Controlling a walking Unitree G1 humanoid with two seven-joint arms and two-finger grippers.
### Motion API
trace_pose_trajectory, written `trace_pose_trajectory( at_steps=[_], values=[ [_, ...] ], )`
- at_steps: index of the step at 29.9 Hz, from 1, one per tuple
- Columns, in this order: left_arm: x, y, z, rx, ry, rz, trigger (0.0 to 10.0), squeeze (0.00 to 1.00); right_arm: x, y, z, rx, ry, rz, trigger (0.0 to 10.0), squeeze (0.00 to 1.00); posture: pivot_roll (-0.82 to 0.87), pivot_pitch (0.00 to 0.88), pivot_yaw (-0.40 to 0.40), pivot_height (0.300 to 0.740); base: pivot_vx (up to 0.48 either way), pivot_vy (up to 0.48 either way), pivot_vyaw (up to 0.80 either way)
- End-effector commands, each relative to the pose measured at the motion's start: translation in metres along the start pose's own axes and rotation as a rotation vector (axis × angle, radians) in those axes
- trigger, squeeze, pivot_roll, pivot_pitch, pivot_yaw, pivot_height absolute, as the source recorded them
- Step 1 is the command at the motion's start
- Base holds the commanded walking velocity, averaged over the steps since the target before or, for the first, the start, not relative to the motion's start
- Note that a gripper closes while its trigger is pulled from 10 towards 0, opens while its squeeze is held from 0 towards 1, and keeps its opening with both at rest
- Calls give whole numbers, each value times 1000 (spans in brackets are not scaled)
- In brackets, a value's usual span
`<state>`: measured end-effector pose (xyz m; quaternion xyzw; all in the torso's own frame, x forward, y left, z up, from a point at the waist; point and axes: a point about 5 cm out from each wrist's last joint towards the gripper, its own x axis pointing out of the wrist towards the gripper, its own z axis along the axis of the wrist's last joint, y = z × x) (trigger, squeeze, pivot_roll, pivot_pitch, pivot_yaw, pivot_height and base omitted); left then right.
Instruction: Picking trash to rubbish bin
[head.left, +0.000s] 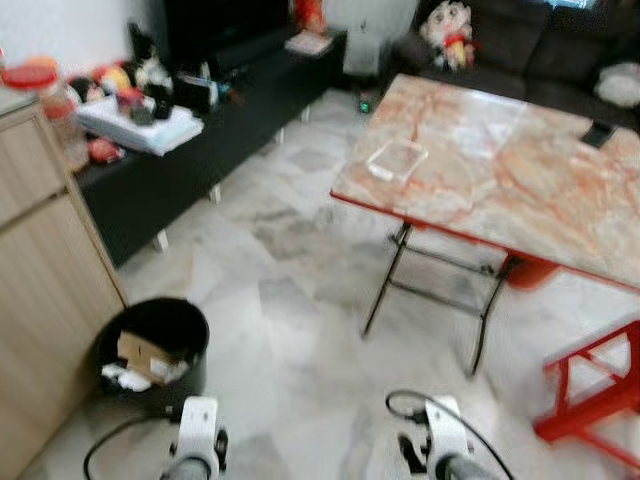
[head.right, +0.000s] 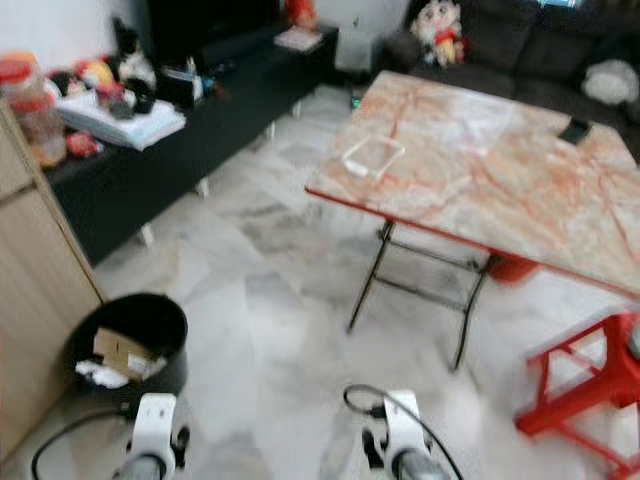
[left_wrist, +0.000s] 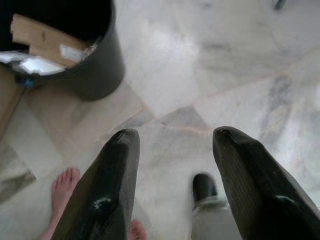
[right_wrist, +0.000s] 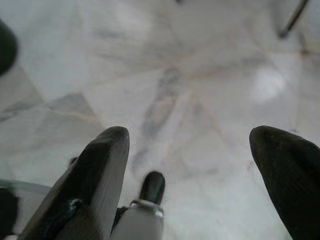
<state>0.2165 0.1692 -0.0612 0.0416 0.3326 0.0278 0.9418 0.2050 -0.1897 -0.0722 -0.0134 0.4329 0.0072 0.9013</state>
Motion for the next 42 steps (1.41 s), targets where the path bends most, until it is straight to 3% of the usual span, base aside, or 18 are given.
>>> trace_pose_trajectory(
  at_steps=[1,12,35,42],
  values=[
    [-1,-4,-4,32,14,-22,10000,0,1,-2,8,30,-38,-16,10000,0,14,76,-70,740,0,0,0],
    [3,-8,6,38,-1,-14,10000,0,1,-13,22,96,-89,-57,10000,0,6,59,-70,740,339,0,0],
    [2,-5,4,34,0,5,10000,0,1,-14,22,94,-89,-53,10000,0,7,71,-79,740,470,0,0],
    [3,-2,13,34,-59,19,10000,0,2,-10,39,45,-167,-24,10000,0,10,72,-77,740,475,0,0]
  ],
)
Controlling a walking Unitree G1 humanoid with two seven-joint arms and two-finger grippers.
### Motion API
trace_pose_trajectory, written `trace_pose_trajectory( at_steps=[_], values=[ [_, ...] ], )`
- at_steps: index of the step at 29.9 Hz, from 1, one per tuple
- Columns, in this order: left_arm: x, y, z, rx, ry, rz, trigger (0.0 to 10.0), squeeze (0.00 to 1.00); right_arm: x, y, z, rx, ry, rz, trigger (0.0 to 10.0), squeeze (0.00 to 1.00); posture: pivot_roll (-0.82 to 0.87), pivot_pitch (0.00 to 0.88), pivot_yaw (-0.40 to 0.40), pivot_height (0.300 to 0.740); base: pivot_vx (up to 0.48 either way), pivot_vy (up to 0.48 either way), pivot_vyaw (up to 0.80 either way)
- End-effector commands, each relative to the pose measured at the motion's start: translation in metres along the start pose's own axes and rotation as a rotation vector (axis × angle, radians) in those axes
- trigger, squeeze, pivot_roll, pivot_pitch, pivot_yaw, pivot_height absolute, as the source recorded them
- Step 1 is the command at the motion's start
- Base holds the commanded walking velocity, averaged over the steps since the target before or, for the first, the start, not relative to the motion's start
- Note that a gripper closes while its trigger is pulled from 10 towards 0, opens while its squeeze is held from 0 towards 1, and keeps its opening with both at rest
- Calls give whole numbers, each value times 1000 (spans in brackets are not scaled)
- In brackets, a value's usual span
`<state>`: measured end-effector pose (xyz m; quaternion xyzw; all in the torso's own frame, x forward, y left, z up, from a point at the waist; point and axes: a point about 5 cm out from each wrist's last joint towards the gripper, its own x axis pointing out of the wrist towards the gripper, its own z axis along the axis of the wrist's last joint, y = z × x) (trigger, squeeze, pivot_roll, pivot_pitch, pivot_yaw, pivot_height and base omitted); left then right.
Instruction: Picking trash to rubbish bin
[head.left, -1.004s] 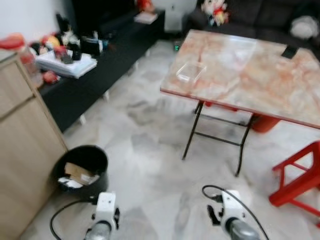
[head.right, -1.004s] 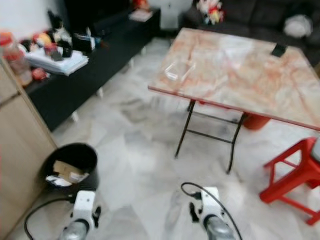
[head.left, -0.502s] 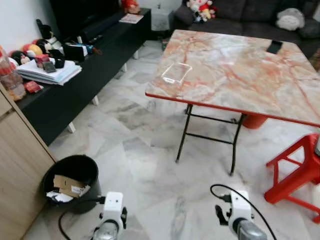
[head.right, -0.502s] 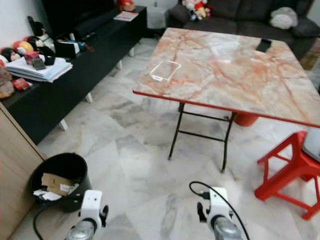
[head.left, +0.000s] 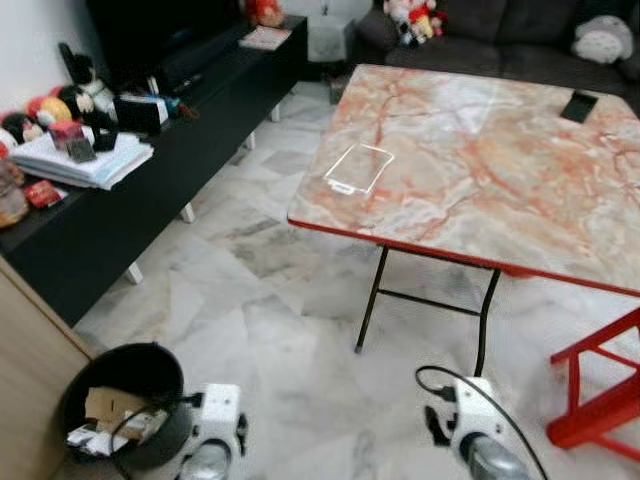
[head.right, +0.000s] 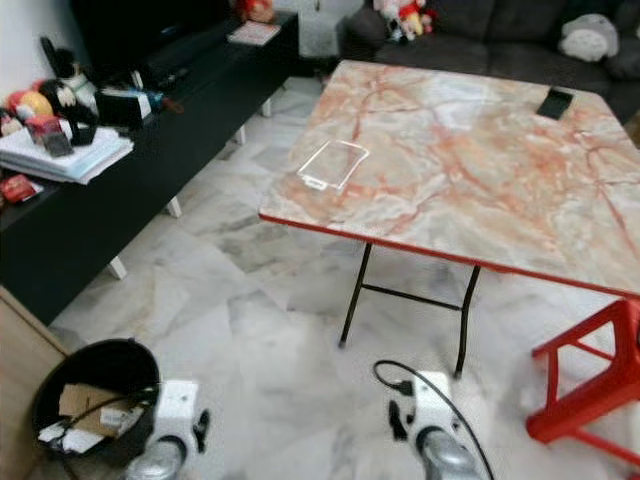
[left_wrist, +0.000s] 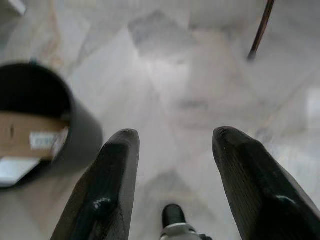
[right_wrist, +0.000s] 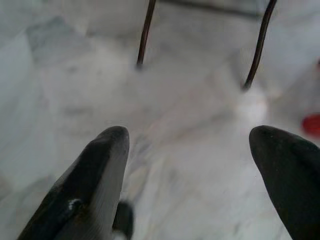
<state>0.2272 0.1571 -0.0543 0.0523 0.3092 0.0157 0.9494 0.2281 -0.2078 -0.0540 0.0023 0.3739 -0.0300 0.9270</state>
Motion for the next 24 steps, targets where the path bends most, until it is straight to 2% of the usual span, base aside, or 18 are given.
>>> trace_pose_trajectory(
  at_steps=[1,2,4,6,7,8,9,11,12,13,14,15,16,21,22,24],
  values=[
    [0,10,0,8,-9,34,10000,0,3,10,10,-13,-40,34,10000,0,10,72,-77,740,472,0,0],
    [4,12,26,48,-148,35,10000,0,5,18,34,-64,-145,93,10000,0,11,72,-75,740,480,0,0],
    [5,12,40,70,-226,34,10000,0,6,23,46,-91,-202,124,10000,0,12,72,-74,740,480,0,0],
    [4,11,63,91,-357,31,10000,0,6,29,65,-107,-289,160,10000,0,15,72,-73,740,472,0,0],
    [2,8,78,94,-444,24,10000,0,5,34,77,-110,-351,188,10000,0,20,71,-70,740,401,0,0],
    [-10,5,109,107,-625,15,10000,0,-1,46,107,-120,-510,243,10000,0,26,69,-68,740,0,0,0],
    [-10,5,109,107,-625,15,10000,0,-1,46,107,-120,-510,243,10000,0,26,69,-68,740,0,0,0],
    [-27,2,140,120,-793,18,10000,0,-16,60,146,-104,-705,301,10000,0,24,71,-65,740,0,0,0],
    [-27,2,140,120,-793,18,10000,0,-16,60,146,-104,-705,301,10000,0,24,71,-65,740,0,0,0],
    [-40,2,162,104,-880,31,10000,0,-33,69,175,-92,-840,338,10000,0,21,70,-62,740,0,0,0],
    [-44,2,169,98,-909,35,10000,0,-40,72,184,-87,-885,353,10000,0,21,70,-62,740,0,0,0],
    [-44,2,169,98,-909,35,10000,0,-40,72,184,-87,-885,353,10000,0,21,70,-62,740,0,0,0],
    [-57,1,188,94,-992,45,10000,0,-58,78,203,-74,-980,383,10000,0,18,69,-62,740,0,0,0],
    [-75,-1,224,85,-1114,44,10000,0,-78,86,226,-55,-1087,408,10000,0,18,66,-63,740,0,0,0],
    [-78,-4,232,90,-1108,30,10000,0,-81,87,230,-50,-1096,418,10000,0,23,57,-67,740,0,0,0],
    [-75,-6,234,89,-1089,15,10000,0,-80,87,230,-39,-1078,415,10000,0,23,57,-67,740,0,0,0]
  ],
)
